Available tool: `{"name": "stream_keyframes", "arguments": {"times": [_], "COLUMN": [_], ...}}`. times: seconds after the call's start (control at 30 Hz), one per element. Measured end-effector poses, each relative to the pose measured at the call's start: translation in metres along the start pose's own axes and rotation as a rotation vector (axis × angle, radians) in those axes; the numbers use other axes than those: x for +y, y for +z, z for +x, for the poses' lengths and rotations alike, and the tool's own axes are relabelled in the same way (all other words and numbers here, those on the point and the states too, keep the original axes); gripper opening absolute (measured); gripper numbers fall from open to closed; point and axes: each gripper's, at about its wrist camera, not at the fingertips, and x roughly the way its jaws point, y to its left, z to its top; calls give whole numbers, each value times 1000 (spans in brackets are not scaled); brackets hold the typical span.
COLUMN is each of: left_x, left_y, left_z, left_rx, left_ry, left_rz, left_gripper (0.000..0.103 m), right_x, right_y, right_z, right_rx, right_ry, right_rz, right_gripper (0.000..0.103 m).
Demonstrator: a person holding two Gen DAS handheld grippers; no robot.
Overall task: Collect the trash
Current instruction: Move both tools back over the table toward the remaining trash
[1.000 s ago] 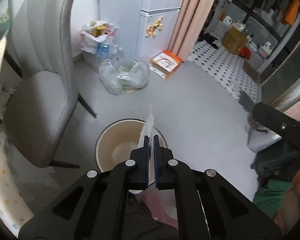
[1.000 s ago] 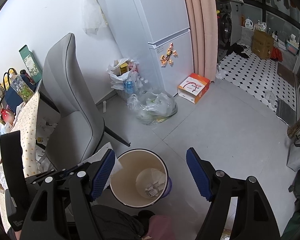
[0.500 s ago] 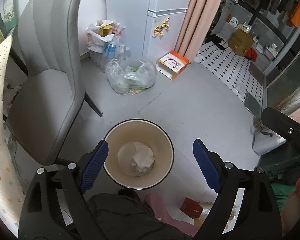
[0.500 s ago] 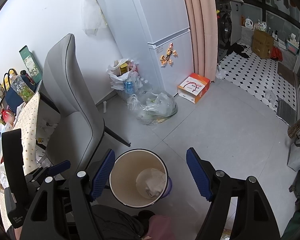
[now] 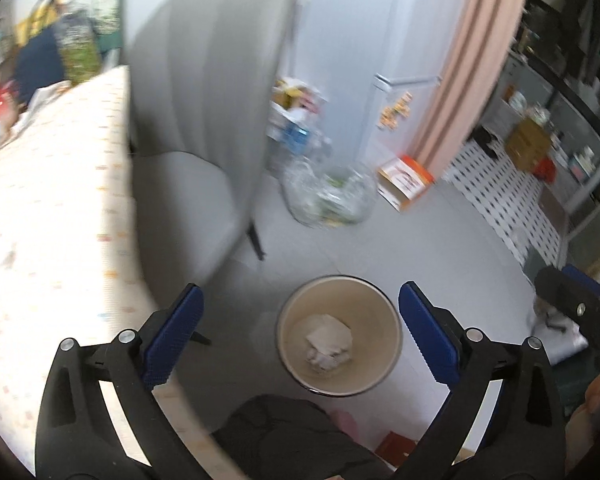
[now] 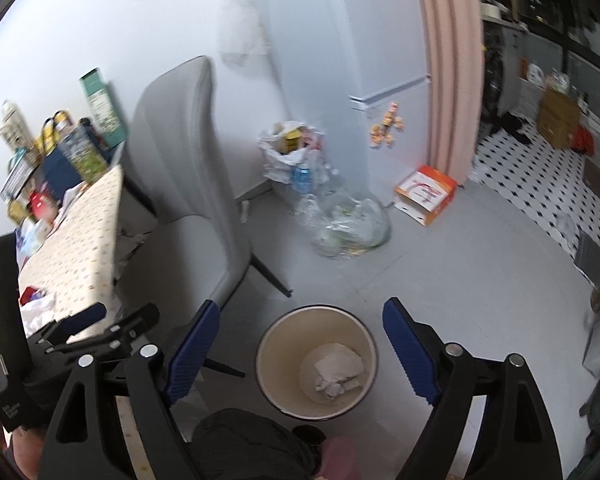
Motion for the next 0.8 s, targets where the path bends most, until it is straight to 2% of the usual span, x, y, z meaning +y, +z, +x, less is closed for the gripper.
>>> {"name": "stream_keyframes", "arguments": {"times": [0.2,0.8], "left_x": [55,213], "left_y": [-4,-62], "left_z": [-31,-123], "left_rx": [-49,-181], "left_ry": [59,229], "left_rz": [-82,-370], "left_gripper": [97,97], "right_x": [56,207], "right_y": [0,-28], "right_z": [-7,-22], "right_rx": [-10,7], "right_ry": [58,185], "right_rz": [-80,-311], "right_gripper": [95,95]}}
